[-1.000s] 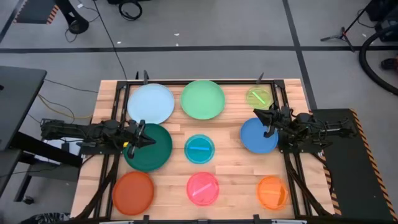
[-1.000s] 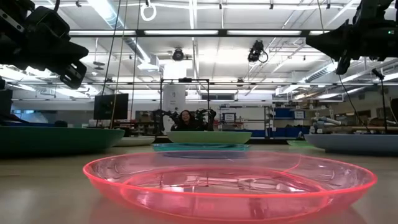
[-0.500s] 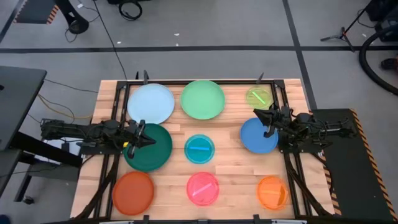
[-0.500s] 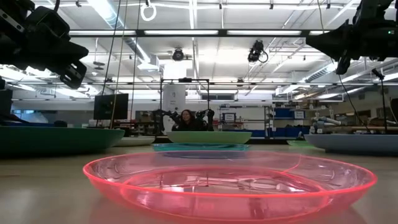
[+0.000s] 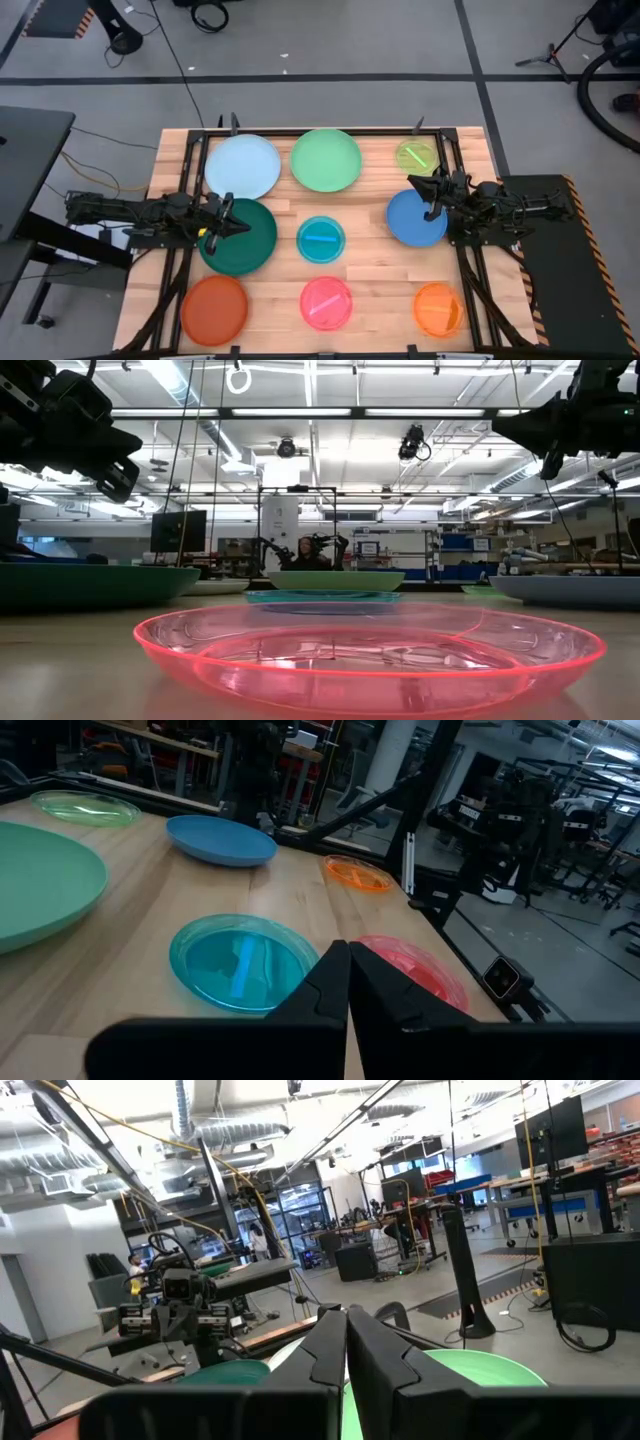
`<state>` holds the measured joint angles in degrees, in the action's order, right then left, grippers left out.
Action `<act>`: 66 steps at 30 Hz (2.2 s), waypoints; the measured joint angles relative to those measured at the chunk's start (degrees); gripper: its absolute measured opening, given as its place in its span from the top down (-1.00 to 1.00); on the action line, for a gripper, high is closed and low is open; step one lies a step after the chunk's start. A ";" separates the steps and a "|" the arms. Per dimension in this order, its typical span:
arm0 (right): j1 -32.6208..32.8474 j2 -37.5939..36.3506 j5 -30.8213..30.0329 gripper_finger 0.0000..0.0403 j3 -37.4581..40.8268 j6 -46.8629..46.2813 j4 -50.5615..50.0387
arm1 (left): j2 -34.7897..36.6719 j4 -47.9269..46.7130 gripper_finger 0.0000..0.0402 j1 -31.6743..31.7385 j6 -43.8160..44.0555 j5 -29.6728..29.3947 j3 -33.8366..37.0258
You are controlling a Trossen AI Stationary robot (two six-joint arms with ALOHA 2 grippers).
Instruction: Stack plastic plates
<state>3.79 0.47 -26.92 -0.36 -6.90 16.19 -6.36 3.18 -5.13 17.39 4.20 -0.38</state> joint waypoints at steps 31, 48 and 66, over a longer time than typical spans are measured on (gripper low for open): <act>-0.01 -0.01 0.00 0.89 0.00 -0.02 0.00 | -0.01 -0.01 0.93 0.01 -0.01 0.01 0.00; -0.01 -0.01 0.00 0.89 0.00 0.00 0.00 | -0.01 19.41 0.93 0.14 -0.90 -4.45 0.01; -0.02 -0.01 0.00 0.89 0.00 0.00 0.04 | -40.80 35.78 0.93 -17.17 -5.77 -27.29 -10.62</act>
<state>3.77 0.46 -26.92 -0.36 -6.90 16.23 -47.15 38.96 -22.29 11.63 -23.09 -11.00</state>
